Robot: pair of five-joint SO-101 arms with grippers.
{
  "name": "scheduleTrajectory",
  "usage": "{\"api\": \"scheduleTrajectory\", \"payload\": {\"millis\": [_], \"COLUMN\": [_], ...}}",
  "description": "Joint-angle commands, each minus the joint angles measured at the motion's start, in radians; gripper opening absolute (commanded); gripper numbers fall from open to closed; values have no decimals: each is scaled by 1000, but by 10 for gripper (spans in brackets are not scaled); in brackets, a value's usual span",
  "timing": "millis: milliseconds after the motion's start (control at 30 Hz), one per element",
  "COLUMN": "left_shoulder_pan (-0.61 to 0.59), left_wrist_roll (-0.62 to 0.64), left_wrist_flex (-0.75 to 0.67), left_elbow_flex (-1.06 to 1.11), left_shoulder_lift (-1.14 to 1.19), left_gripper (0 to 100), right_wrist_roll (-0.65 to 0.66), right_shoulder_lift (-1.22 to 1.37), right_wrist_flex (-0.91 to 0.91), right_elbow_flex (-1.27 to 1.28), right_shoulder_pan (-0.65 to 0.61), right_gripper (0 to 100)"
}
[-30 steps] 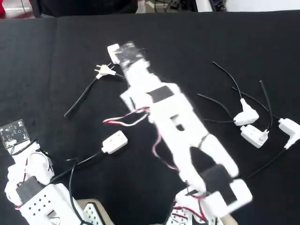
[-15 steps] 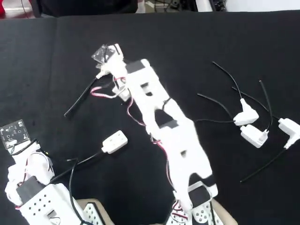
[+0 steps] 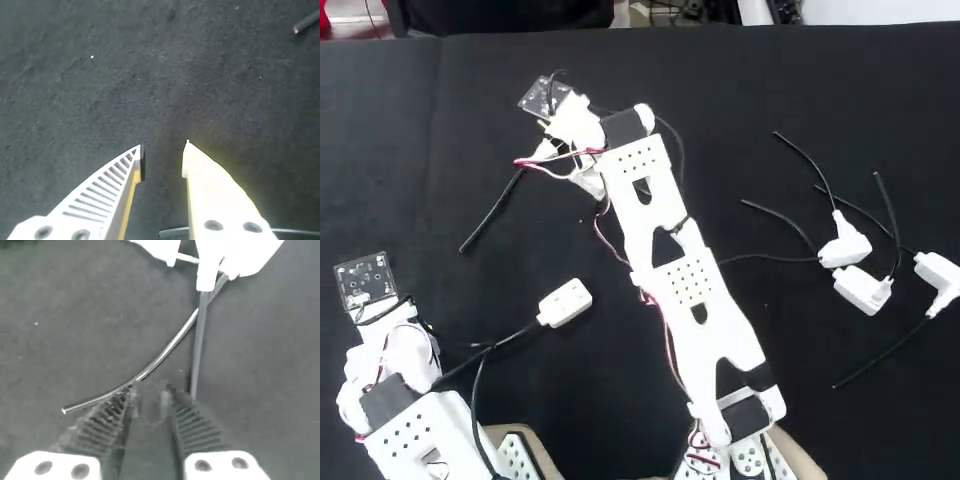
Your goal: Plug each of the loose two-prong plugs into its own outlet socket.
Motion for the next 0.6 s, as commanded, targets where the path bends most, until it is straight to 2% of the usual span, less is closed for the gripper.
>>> {"api": "scheduleTrajectory", "payload": {"millis": [0,133,300,500,567], "left_shoulder_pan": [7,7,7,10,8], "left_wrist_roll": [-9,-9,-11,-11,-11], "left_wrist_flex": [-14,-12,-15,-17,-17], "left_elbow_flex": [-2,-2,-1,-1,-1], "left_shoulder_lift": [-3,-3,-3,-3,-3], "left_gripper": [141,141,141,141,141], "right_wrist_roll": [-14,-18,-17,34,51], "right_shoulder_lift": [-102,-81,36,81,85], "right_wrist_flex": [31,-55,-196,-178,-166], "right_elbow_flex": [-51,-28,33,35,42], "right_shoulder_pan": [6,8,37,44,44], "right_gripper": [237,315,314,307,253]}}
